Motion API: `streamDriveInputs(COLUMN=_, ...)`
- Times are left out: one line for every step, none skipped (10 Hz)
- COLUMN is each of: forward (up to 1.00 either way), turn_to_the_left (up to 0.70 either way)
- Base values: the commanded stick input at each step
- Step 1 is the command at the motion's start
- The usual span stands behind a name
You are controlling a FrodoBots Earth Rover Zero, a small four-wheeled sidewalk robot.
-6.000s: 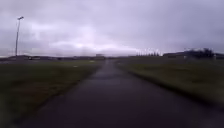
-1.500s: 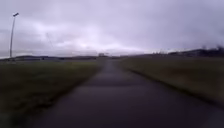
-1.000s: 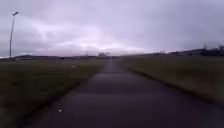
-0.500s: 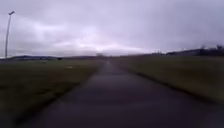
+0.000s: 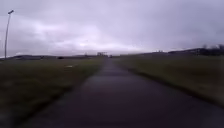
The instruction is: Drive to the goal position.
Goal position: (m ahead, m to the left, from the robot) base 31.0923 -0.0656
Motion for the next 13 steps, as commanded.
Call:
streamDriveInputs(forward=1.00, turn_to_the_left=0.00)
streamDriveInputs(forward=1.00, turn_to_the_left=0.00)
streamDriveInputs(forward=1.00, turn_to_the_left=0.00)
streamDriveInputs(forward=1.00, turn_to_the_left=0.00)
streamDriveInputs(forward=1.00, turn_to_the_left=0.00)
streamDriveInputs(forward=1.00, turn_to_the_left=0.00)
streamDriveInputs(forward=1.00, turn_to_the_left=0.00)
streamDriveInputs(forward=1.00, turn_to_the_left=0.00)
streamDriveInputs(forward=1.00, turn_to_the_left=0.00)
streamDriveInputs(forward=1.00, turn_to_the_left=0.00)
streamDriveInputs(forward=1.00, turn_to_the_left=0.00)
streamDriveInputs(forward=1.00, turn_to_the_left=0.00)
streamDriveInputs(forward=1.00, turn_to_the_left=0.00)
